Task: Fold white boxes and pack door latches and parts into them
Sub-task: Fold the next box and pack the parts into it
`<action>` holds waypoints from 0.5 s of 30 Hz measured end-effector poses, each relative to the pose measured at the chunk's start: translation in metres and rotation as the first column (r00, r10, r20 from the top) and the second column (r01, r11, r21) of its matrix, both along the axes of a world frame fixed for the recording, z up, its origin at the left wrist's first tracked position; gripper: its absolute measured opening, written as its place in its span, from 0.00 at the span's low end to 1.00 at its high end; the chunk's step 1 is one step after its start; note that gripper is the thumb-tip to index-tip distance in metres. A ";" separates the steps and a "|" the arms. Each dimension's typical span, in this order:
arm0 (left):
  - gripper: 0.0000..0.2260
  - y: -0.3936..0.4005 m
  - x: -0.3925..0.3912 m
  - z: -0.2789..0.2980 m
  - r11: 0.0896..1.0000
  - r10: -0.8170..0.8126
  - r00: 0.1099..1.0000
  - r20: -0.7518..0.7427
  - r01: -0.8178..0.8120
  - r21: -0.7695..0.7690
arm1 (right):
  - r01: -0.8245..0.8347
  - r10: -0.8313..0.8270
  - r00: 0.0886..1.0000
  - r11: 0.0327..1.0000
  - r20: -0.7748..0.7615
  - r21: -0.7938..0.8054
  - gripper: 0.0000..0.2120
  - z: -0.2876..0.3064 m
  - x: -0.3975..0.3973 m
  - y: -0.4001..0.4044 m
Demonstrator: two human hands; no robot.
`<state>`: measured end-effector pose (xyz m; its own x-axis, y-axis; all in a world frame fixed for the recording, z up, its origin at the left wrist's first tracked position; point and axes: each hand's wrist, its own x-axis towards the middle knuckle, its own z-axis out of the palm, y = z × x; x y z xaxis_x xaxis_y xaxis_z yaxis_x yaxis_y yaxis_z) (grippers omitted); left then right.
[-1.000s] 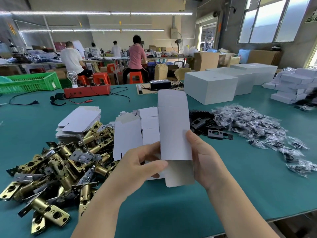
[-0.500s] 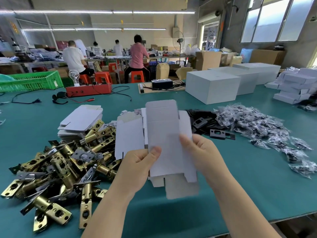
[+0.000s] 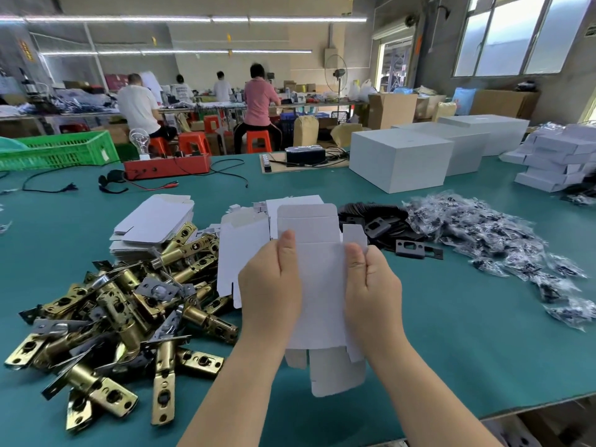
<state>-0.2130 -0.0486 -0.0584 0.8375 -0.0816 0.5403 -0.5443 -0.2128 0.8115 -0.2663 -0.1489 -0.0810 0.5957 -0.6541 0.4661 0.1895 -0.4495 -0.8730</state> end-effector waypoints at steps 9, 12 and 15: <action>0.16 0.013 -0.009 -0.004 0.798 -0.588 0.799 -0.123 0.550 -0.245 | -0.091 0.093 0.992 0.995 0.089 -0.030 0.22 0.009 -0.011 0.001; 0.19 0.019 -0.011 0.000 0.737 -0.667 0.733 -0.130 0.624 -0.261 | -0.186 0.185 0.972 0.983 0.143 -0.005 0.18 0.012 -0.013 0.002; 0.15 0.021 -0.010 0.003 0.711 -0.694 0.707 -0.133 0.644 -0.283 | -0.408 0.400 0.904 0.913 0.150 0.019 0.14 0.017 -0.015 0.000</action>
